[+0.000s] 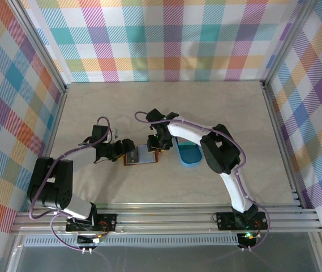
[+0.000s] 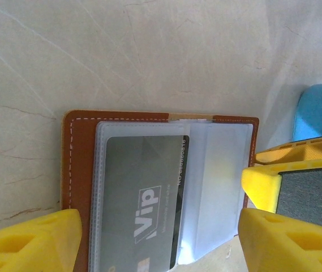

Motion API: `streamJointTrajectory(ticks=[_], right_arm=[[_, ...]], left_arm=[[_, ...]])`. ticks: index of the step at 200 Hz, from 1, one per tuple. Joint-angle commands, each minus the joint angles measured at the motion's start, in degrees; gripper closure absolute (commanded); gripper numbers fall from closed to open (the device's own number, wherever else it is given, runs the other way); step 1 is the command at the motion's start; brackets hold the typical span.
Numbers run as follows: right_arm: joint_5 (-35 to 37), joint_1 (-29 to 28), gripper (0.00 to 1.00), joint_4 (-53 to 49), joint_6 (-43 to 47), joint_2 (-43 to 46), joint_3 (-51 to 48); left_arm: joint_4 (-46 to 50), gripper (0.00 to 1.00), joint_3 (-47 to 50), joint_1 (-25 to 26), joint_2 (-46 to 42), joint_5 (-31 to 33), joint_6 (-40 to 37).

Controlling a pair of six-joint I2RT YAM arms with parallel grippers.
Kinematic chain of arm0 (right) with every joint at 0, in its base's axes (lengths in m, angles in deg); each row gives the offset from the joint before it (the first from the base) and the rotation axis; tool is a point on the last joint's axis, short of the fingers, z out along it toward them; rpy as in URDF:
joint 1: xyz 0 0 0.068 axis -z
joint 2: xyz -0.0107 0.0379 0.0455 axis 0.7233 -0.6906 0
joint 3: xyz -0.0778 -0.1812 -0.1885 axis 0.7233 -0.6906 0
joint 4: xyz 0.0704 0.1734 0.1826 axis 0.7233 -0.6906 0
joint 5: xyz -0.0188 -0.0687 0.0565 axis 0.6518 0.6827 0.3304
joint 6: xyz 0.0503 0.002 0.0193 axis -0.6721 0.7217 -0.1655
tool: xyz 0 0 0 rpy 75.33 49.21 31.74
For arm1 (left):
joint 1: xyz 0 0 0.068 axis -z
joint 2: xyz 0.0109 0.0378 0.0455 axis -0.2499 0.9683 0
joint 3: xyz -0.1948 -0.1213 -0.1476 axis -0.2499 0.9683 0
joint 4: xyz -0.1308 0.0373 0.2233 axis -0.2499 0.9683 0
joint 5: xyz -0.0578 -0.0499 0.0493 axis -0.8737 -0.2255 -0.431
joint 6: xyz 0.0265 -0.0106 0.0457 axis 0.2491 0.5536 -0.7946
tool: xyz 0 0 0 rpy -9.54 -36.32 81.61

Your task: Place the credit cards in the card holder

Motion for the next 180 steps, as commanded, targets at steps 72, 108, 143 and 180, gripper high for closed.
streamJointTrajectory(ticks=[72, 108, 143, 180], right_arm=[[-2.0, 0.04, 0.54, 0.48, -1.27, 1.06, -0.78], [-2.09, 0.13, 0.54, 0.64, -1.34, 1.16, -0.87], [-2.35, 0.22, 0.53, 0.81, -1.47, 1.23, -1.13], [-2.62, 0.23, 0.53, 0.97, -1.55, 1.34, -1.39]], left_arm=[[5.51, 0.27, -2.17, 0.68, -3.82, 4.24, -1.6], [8.03, 0.27, -2.77, 0.84, -4.31, 6.93, -1.44], [6.88, 0.26, -2.87, 1.33, -2.07, 5.38, -1.43], [6.79, 0.26, -3.88, 1.97, 0.12, 4.6, -2.04]])
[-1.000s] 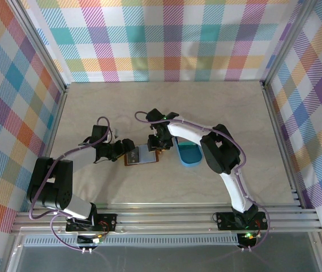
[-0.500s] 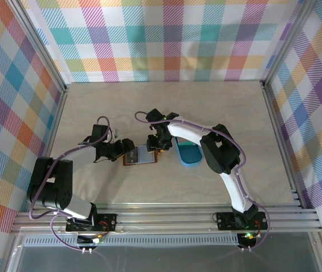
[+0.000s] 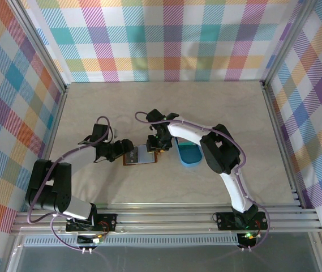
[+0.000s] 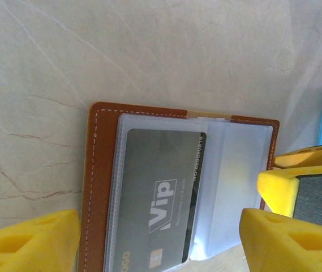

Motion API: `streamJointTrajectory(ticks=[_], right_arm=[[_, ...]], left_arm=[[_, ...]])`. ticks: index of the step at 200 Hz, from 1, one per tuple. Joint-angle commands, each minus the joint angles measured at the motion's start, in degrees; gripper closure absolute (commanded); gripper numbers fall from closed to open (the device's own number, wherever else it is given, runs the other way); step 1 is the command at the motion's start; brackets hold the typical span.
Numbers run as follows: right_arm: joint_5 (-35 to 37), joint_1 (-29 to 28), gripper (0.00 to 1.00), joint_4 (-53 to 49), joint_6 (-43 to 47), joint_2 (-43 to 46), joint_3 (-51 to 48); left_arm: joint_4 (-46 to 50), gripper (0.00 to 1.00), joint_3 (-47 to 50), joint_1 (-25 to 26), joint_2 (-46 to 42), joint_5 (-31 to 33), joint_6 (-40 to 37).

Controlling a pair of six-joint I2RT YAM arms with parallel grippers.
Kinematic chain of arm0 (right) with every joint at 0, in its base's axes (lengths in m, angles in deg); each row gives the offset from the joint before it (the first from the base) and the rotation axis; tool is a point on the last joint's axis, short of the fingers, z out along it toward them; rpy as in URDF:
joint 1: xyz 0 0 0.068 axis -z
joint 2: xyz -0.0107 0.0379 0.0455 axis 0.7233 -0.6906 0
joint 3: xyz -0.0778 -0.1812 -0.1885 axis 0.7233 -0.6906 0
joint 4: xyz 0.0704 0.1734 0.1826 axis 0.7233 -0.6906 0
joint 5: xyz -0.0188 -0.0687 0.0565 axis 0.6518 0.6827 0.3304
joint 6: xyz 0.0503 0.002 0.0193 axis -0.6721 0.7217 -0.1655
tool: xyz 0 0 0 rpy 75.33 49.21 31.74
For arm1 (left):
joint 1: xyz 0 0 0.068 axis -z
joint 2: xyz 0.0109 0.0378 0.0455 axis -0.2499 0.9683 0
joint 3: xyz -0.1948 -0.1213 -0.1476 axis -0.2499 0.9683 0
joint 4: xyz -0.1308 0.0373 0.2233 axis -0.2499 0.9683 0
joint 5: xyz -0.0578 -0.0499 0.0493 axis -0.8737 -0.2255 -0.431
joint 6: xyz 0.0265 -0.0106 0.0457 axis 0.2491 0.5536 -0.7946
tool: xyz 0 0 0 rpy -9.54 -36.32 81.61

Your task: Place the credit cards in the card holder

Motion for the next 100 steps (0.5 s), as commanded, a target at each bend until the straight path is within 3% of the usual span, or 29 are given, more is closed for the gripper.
streamJointTrajectory(ticks=[1, 100], right_arm=[[-1.18, 0.2, 0.53, -0.05, -0.91, 1.34, -0.78], [-1.61, 0.28, 0.53, 0.14, -1.02, 1.12, -0.68]], left_arm=[[0.76, 0.26, -2.04, 0.78, 1.61, -0.97, -1.37], [2.64, 0.26, -2.74, 1.67, 1.7, 2.37, -1.86]])
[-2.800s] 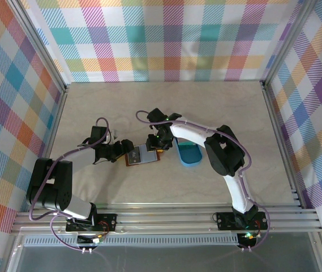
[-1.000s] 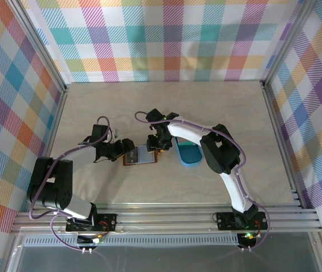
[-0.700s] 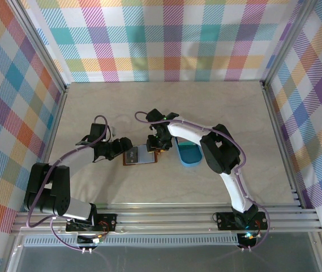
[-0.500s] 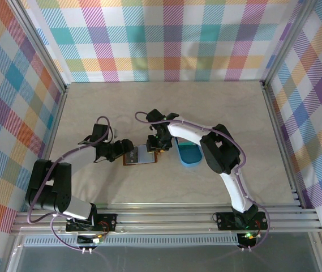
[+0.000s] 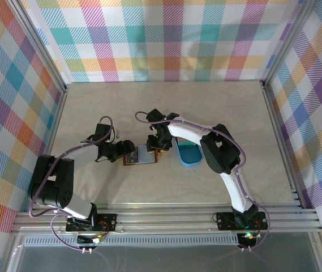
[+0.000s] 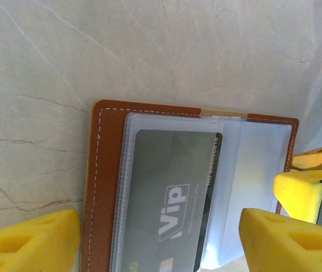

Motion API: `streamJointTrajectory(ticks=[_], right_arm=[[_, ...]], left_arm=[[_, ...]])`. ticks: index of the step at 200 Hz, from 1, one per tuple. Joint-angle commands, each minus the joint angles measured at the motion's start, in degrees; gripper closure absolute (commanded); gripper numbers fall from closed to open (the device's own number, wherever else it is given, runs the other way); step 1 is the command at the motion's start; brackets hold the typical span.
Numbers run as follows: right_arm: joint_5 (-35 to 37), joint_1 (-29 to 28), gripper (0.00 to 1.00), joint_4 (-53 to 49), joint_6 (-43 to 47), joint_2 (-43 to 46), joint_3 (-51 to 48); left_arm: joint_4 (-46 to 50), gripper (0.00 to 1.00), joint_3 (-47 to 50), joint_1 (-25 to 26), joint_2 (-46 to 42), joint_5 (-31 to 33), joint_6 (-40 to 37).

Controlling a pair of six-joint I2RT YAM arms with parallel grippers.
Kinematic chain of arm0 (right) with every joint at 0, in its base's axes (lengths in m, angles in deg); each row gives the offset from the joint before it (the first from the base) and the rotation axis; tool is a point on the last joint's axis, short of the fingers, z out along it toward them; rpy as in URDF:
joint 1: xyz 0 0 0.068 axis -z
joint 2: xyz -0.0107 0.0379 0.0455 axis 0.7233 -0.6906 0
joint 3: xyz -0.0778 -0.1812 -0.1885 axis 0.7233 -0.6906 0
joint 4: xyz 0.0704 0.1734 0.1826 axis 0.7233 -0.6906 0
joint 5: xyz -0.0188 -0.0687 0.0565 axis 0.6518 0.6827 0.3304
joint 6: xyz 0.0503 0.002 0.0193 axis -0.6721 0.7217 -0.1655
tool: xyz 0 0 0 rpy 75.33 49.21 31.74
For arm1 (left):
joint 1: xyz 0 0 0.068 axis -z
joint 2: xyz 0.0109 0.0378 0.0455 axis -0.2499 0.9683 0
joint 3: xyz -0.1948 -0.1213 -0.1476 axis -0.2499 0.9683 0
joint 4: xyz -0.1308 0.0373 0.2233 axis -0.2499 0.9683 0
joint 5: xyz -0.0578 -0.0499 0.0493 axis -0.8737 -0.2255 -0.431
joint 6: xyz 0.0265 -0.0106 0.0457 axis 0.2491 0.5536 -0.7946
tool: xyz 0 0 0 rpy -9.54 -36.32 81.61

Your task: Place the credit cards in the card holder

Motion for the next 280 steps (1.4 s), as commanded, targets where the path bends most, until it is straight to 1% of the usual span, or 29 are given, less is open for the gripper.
streamJointTrajectory(ticks=[1, 61, 119, 181, 209, 280], right_arm=[[-1.35, 0.17, 0.53, 0.07, -1.0, 1.14, -0.62], [-1.66, 0.17, 0.53, 0.08, -1.08, 1.16, -0.6], [-1.92, 0.33, 0.53, 0.5, -1.25, 1.16, -1.05], [-2.89, 0.35, 0.54, 1.13, -1.58, 1.13, -1.22], [-2.96, 0.39, 0.54, 1.21, -1.69, 1.16, -1.31], [-2.78, 0.44, 0.54, 1.7, -2.18, 1.2, -1.68]], left_arm=[[2.5, 0.26, -1.9, 0.66, -0.68, 1.23, -0.99], [2.03, 0.26, -2.43, 1.97, 1.31, 0.31, -0.74], [4.43, 0.25, -3.04, 2.43, 0.34, 4.26, -1.18], [4.22, 0.25, -3.16, 3.12, 1.76, 2.88, -1.36], [3.04, 0.25, -3.24, 3.21, 1.73, 0.23, -1.18], [3.37, 0.25, -4.86, 3.25, -3.27, -4.07, 0.74]])
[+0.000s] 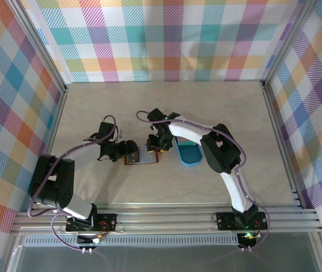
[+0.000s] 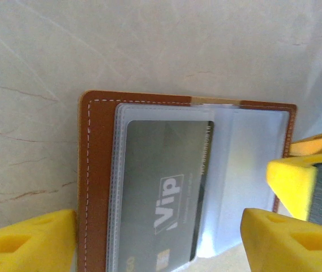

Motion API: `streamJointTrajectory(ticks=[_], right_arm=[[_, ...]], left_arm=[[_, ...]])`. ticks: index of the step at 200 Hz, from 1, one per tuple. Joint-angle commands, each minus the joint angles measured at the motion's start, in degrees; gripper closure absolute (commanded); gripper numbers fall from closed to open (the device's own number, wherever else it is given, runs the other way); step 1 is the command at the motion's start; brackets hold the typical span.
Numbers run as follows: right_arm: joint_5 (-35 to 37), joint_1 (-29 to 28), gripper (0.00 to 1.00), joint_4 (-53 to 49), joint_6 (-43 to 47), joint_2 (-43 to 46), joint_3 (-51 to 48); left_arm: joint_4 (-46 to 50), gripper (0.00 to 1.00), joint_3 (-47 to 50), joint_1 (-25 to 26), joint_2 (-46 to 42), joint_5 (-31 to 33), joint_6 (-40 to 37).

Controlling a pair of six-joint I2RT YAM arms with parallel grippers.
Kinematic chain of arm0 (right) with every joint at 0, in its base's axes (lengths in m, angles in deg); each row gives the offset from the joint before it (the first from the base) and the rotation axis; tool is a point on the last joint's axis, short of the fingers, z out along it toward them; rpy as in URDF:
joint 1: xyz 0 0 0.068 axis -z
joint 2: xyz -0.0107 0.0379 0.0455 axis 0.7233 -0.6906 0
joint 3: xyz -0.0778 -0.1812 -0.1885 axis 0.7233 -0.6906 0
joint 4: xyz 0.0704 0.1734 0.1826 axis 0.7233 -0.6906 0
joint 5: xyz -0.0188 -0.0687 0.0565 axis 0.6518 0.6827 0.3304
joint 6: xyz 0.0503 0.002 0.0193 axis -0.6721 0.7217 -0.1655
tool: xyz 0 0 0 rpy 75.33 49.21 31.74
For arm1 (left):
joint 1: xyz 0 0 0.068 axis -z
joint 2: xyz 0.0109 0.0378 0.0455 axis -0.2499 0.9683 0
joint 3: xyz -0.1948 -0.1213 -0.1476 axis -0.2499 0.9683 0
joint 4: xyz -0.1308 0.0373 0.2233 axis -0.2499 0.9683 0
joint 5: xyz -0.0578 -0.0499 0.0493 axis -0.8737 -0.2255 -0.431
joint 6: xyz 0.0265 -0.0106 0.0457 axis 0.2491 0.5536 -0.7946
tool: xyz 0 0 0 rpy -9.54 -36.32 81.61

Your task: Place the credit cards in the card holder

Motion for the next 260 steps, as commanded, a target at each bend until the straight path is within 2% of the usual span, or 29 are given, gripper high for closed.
streamJointTrajectory(ticks=[1, 76, 146, 199, 260], right_arm=[[-1.17, -0.09, 0.54, 1.06, -0.96, 1.23, -1.26], [-4.51, 1.05, 0.54, 4.49, -2.76, 2.58, -3.84], [-7.76, 1.67, 0.57, 8.8, -6.05, 4.33, -5.42], [-6.12, 1.75, 0.57, 7.7, -6.11, 5.2, -5.72], [-6.46, 3.86, 0.56, 10.83, -9.78, 9.04, -11.4]], left_arm=[[-0.17, 0.25, -2.46, 0.59, -2.73, -5.24, 0.97], [-6.04, 0.25, -0.85, 1.21, -2.87, -10.87, 5.83], [-9.81, 0.25, -1.09, 5.25, -2.31, -9.73, 8.92], [-14.3, 0.26, -1.1, 7.79, 1.73, -8.11, 10.82], [-17.11, 0.26, -1.58, 8.3, 4.93, -6.65, 11.43]])
